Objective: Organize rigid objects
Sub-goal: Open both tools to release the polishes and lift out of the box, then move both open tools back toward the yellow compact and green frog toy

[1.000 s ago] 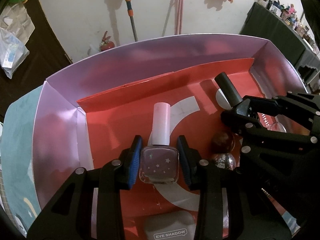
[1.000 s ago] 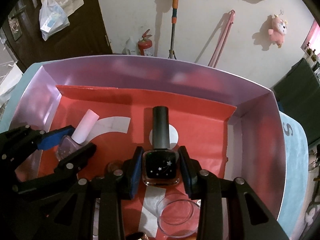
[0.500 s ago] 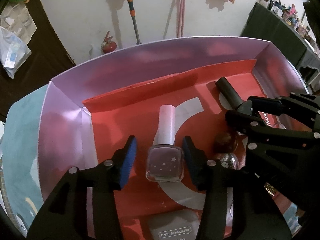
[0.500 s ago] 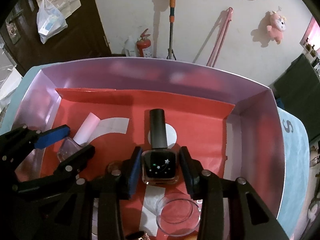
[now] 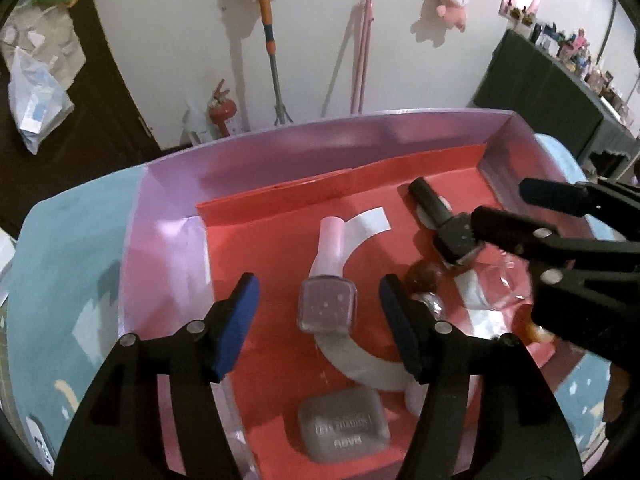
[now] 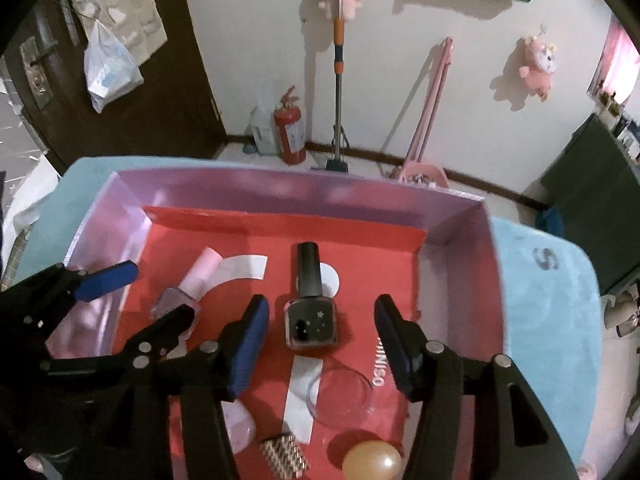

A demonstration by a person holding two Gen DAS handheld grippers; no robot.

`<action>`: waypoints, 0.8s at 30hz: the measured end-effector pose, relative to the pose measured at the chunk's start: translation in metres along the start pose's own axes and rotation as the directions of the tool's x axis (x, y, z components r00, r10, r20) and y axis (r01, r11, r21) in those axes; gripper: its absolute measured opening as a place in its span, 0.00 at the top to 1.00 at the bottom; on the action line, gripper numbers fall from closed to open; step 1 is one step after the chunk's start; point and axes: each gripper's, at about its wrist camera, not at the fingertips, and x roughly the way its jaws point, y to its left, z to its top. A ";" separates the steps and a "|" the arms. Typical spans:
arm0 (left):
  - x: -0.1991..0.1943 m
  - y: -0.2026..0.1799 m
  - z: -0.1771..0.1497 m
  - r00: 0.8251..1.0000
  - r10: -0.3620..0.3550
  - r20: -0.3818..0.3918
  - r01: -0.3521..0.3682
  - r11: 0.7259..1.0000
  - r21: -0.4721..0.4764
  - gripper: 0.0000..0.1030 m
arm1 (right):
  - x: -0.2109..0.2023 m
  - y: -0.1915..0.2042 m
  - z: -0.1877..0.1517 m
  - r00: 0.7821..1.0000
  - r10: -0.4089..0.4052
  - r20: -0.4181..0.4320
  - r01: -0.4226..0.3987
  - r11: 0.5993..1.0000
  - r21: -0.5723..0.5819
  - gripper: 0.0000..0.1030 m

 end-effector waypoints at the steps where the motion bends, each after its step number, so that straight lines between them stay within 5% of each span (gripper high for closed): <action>1: -0.007 0.000 -0.001 1.000 -0.002 0.016 0.002 1.000 -0.004 0.36 | -0.010 0.000 -0.002 1.000 -0.002 0.020 0.002 1.000 -0.003 0.41; 14: -0.114 0.001 -0.043 0.972 -0.082 0.220 0.095 0.994 -0.051 0.27 | -0.149 -0.002 -0.056 0.966 0.033 0.255 -0.036 0.999 0.007 0.23; 24: -0.172 -0.014 -0.104 0.936 -0.059 0.348 0.071 0.997 -0.024 0.21 | -0.210 0.002 -0.134 0.929 0.067 0.364 -0.073 0.997 0.002 0.13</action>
